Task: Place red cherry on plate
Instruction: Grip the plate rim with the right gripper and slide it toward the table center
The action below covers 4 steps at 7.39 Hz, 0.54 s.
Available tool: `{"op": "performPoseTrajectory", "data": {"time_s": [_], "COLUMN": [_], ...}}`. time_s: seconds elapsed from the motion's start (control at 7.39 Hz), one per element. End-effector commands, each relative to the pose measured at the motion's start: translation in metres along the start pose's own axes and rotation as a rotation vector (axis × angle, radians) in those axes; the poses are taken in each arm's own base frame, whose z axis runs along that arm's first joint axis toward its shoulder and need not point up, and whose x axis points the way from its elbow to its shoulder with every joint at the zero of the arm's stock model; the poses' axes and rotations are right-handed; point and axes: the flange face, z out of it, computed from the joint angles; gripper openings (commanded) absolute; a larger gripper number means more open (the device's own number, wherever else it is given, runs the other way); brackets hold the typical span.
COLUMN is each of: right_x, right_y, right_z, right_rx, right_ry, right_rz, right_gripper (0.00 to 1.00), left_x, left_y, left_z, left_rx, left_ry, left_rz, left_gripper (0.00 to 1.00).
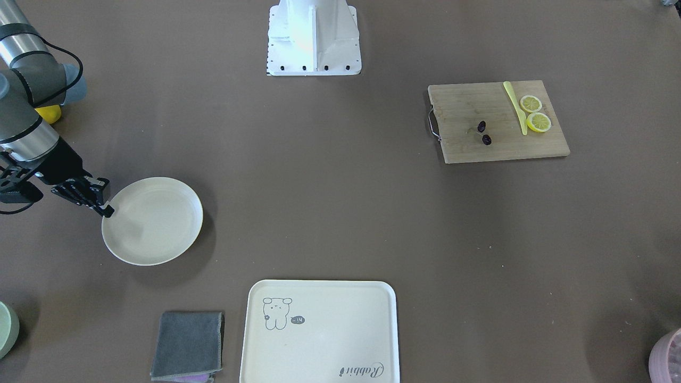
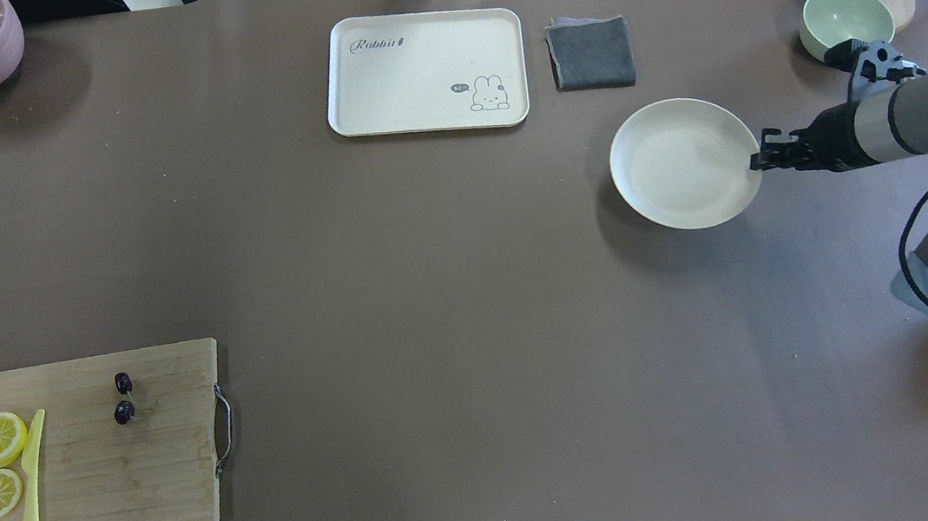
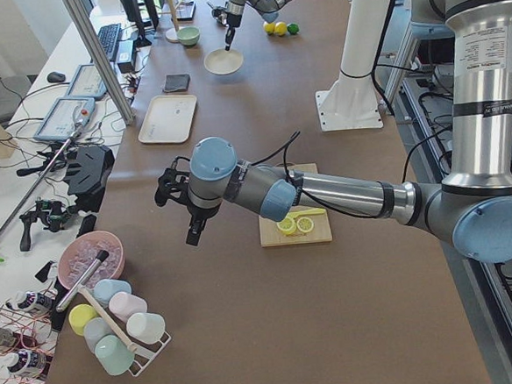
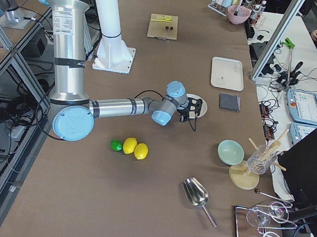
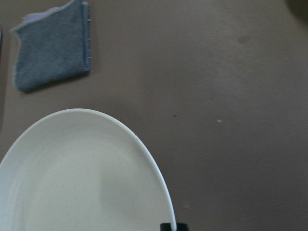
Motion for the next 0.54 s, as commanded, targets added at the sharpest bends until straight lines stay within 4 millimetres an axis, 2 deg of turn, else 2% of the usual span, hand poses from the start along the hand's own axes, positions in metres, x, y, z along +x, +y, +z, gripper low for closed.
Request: {"op": "performPoseTrajectory", "data": {"time_s": [0.0,0.14,0.27,0.41], "right_x": [-0.121,-0.184,-0.245,-0.291], "right_y": [0.033,0.066,0.105,0.155], "right_z": [0.004,0.025,0.037,0.05], "right_rx": [-0.02,0.004,0.003,0.012], "right_ry": [-0.029,-0.023,-0.032,-0.022], "right_rz": [0.061,0.085,0.106,0.11], "right_gripper": [0.0,0.0,0.0,0.0], "left_x": [0.0,0.001,0.001,0.001], "left_y": [-0.002,-0.002,-0.002,-0.002], "left_z": [0.001,0.0,0.0,0.0], "left_rx": [0.0,0.001,0.001,0.001], "left_ry": [-0.001,-0.001,0.001,0.001], "left_rz": [0.0,0.001,-0.001,-0.001], "left_gripper": [0.98,0.98,0.98,0.98]}}
